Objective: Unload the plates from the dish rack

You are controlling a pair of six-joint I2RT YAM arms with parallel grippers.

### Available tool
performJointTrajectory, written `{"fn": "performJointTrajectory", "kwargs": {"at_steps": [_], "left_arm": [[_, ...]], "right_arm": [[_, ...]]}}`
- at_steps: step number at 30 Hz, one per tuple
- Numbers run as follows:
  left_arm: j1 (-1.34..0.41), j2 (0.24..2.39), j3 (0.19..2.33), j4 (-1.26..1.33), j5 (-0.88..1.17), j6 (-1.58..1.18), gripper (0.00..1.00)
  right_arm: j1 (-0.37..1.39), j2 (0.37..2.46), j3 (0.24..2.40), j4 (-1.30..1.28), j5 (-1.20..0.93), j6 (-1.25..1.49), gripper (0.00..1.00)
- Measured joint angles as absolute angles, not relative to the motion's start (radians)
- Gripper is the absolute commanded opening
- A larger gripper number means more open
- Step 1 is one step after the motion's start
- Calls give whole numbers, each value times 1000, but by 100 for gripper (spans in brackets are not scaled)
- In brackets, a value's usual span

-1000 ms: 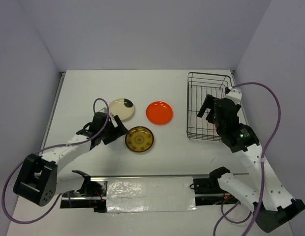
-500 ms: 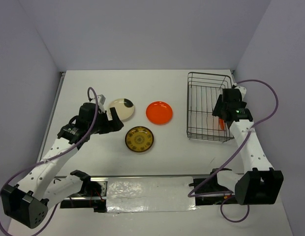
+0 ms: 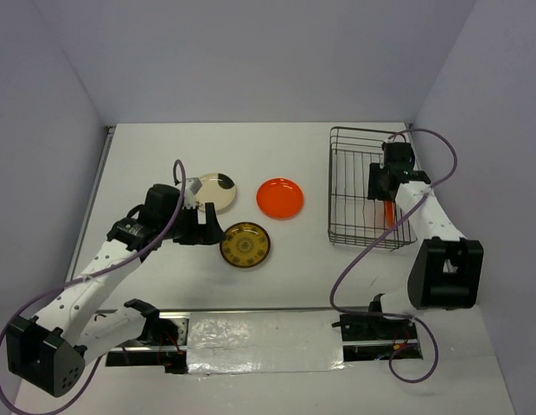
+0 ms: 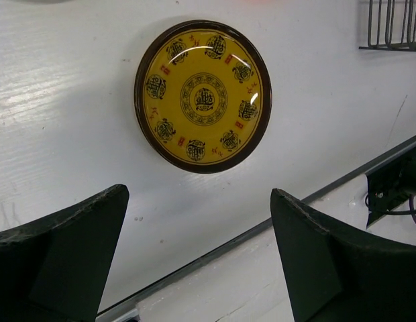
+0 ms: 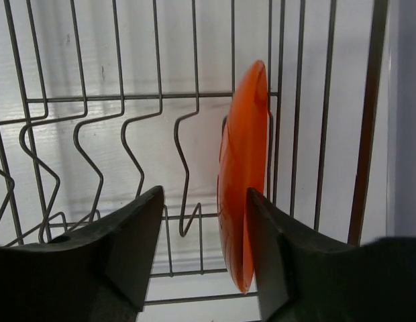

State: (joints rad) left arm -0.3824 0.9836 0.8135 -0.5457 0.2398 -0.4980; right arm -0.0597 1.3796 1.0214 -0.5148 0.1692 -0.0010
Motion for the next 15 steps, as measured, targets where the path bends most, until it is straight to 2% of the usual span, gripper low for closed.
{"fn": "performJointTrajectory", "kwargs": {"at_steps": [5, 8, 15], "left_arm": [[-382, 973, 804, -546, 254, -496, 99], [-382, 958, 803, -546, 258, -496, 100], [-382, 944, 803, -546, 260, -496, 99]], "right_arm": [[-60, 1509, 1177, -599, 167, -72, 44], [-60, 1524, 1259, -630, 170, -131, 31], [-62, 1515, 1289, -659, 166, -252, 29]]}}
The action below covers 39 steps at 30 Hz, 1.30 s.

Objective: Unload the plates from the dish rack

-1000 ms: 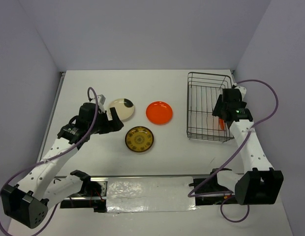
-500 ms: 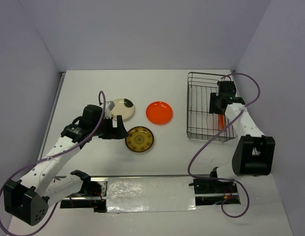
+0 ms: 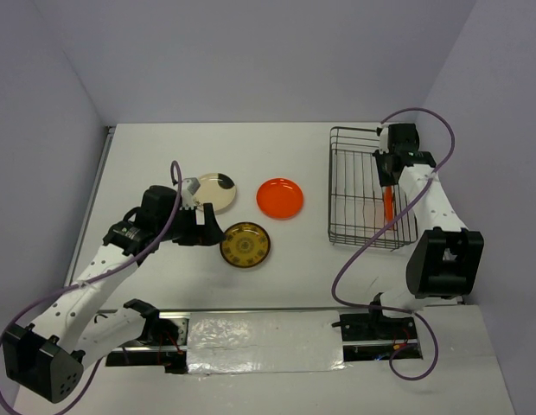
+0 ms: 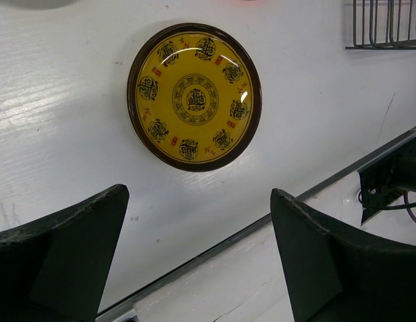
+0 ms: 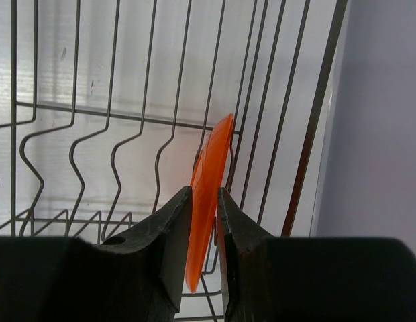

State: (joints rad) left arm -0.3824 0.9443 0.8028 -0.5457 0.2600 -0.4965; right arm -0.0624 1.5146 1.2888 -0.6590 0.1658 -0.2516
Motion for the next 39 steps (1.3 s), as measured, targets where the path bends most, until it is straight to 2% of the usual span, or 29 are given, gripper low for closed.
{"fn": "performJointTrajectory", "kwargs": {"at_steps": [4, 8, 11, 16, 19, 22, 32, 39], "left_arm": [[-382, 943, 803, -546, 260, -496, 100], [-382, 943, 803, -546, 261, -496, 99], [-382, 943, 803, -546, 261, -496, 99], [-382, 943, 803, -546, 261, -496, 99], [-382, 942, 803, -546, 261, -496, 100], [-382, 937, 803, -546, 261, -496, 100], [-382, 937, 803, -546, 260, -496, 99], [-382, 949, 803, -546, 259, -497, 99]], "right_arm": [[-65, 1515, 1286, -675, 153, -268, 33], [-66, 1515, 1282, -677, 169, -275, 46], [-67, 1506, 1259, -674, 179, -278, 46], [-73, 1497, 1209, -677, 175, -274, 36], [-82, 1497, 1195, -673, 148, -252, 14], [-92, 1496, 1194, -668, 134, -221, 2], [-102, 1465, 1252, -730, 94, -234, 0], [-92, 1380, 1460, -845, 103, -210, 0]]}}
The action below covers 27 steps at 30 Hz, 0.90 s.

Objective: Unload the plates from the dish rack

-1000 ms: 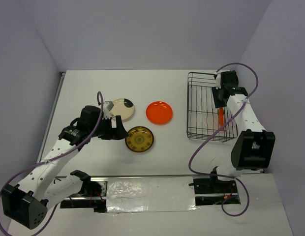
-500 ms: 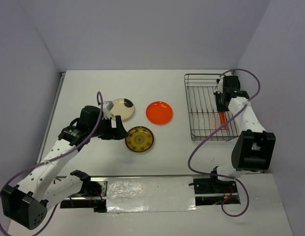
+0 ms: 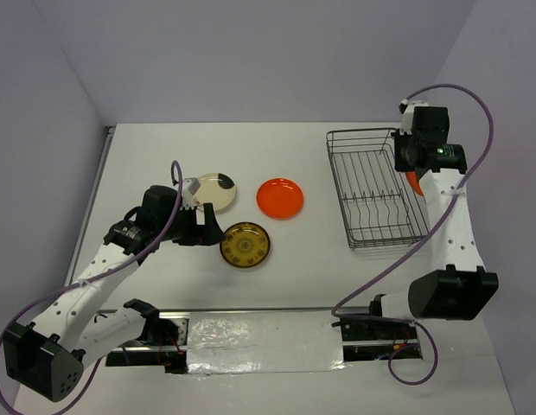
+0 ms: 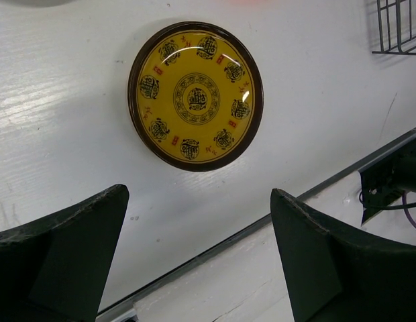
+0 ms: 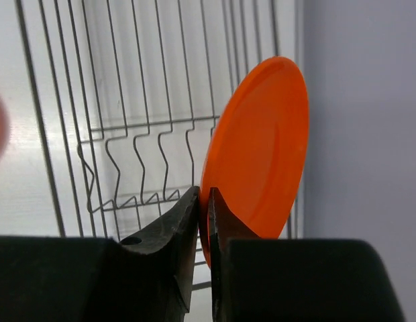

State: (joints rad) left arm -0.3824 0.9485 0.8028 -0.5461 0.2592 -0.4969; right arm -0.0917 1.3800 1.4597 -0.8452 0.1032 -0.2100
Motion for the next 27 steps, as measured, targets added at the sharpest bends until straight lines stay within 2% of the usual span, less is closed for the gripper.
{"fn": "performJointTrajectory", "kwargs": {"at_steps": [4, 7, 11, 17, 22, 27], "left_arm": [[-382, 953, 818, -554, 253, -524, 100], [-382, 956, 891, -571, 252, -589, 100], [-382, 952, 1038, -516, 292, -727, 99], [-384, 926, 1106, -398, 347, -935, 98], [-390, 969, 1131, -416, 345, -981, 95], [-411, 1021, 1094, -431, 340, -1002, 85]], "right_arm": [[5, 1311, 1590, -885, 135, -195, 0], [292, 1214, 1570, -865, 140, -235, 0], [721, 1065, 1391, -787, 191, -334, 0], [1164, 948, 1091, -684, 433, -461, 0], [1365, 1017, 1082, -567, 568, -543, 0], [1425, 1165, 1156, -459, 614, -614, 0]]}}
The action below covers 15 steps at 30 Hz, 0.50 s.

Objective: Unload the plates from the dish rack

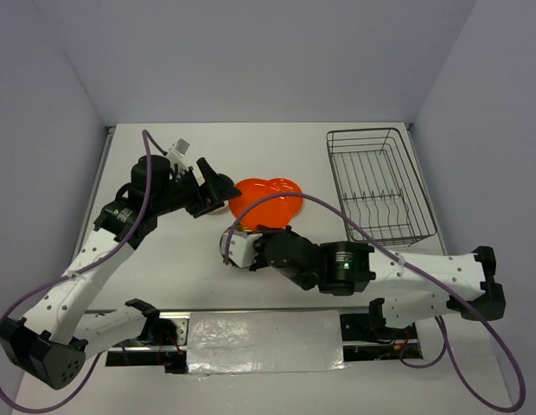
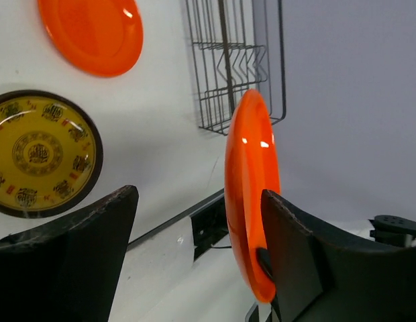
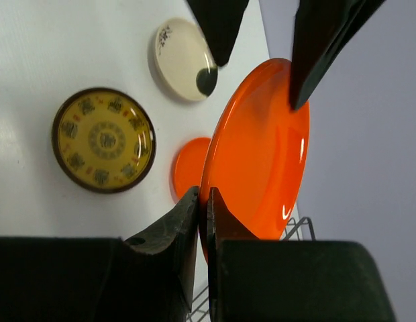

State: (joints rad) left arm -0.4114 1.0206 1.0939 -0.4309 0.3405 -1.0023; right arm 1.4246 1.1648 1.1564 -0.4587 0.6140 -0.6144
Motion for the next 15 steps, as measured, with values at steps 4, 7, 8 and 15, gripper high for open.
{"fn": "performJointTrajectory", "kwargs": {"at_steps": [4, 7, 8, 15], "left_arm": [[-424, 1045, 1073, -443, 336, -1010, 31], [-427, 1048, 1074, -424, 319, -1028, 0], [-427, 1048, 1076, -417, 314, -1029, 0], [-429, 1105, 1075, -414, 207, -963, 0]], "right_arm": [[1427, 1267, 1214, -393, 620, -657, 0], [1430, 1314, 1217, -358, 634, -684, 16], [1435, 1329, 1216, -340, 653, -695, 59], [1414, 1242, 1076, -194, 775, -572, 100]]}}
